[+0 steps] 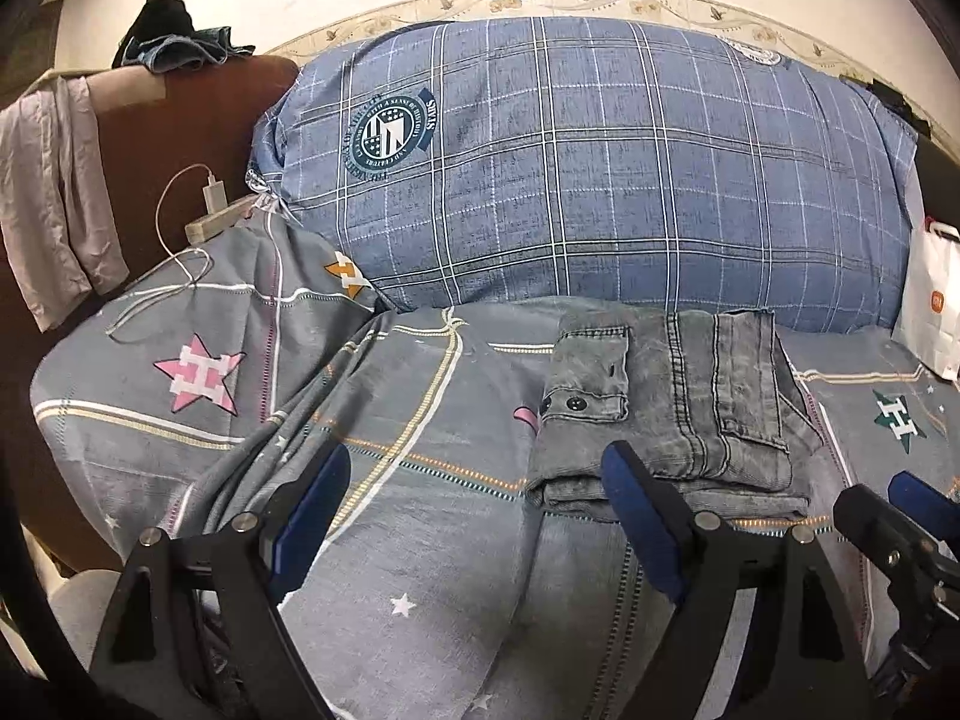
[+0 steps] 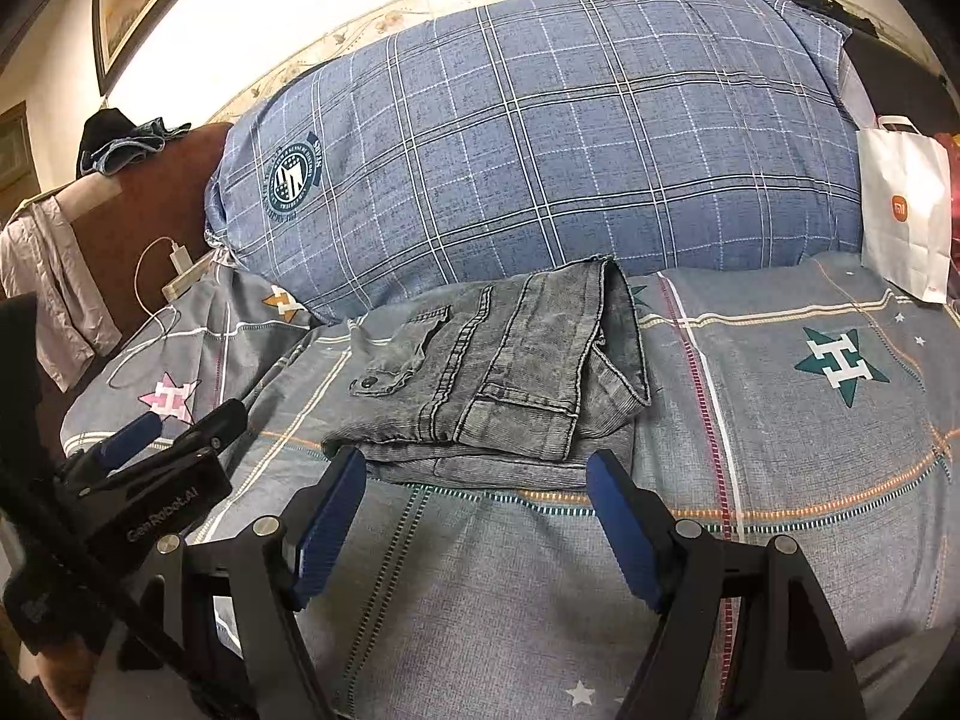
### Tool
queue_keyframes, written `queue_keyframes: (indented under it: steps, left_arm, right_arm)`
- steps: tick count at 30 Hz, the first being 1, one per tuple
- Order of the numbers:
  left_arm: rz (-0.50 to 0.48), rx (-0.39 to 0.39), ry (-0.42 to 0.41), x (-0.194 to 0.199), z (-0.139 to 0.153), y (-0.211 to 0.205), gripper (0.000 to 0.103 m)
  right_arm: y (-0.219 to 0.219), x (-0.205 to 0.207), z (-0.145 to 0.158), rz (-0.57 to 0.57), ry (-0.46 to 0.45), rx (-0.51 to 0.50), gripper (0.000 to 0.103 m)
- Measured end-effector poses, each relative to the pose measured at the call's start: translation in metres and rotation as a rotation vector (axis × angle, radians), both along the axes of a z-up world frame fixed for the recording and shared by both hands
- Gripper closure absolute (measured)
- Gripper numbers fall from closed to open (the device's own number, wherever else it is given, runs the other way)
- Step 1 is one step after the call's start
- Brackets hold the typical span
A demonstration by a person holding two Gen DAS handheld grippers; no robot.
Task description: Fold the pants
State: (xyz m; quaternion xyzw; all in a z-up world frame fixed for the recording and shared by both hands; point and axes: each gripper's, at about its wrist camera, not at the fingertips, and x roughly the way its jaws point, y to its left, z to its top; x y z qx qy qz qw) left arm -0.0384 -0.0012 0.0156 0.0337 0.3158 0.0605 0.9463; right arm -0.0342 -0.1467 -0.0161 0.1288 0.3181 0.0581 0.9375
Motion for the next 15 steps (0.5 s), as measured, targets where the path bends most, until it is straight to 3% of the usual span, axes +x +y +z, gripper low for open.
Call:
queue_keyframes:
  steps: [8, 15]
  left_arm:
    - [0.008, -0.065, 0.104, -0.004, -0.021, 0.011, 0.018]
    - [-0.028, -0.062, 0.076, -0.009, -0.019, 0.003, 0.018]
  right_arm:
    - [0.000, 0.005, -0.006, 0.005, 0.025, 0.001, 0.021]
    - [0.003, 0.004, -0.004, 0.004, 0.011, -0.036, 0.021]
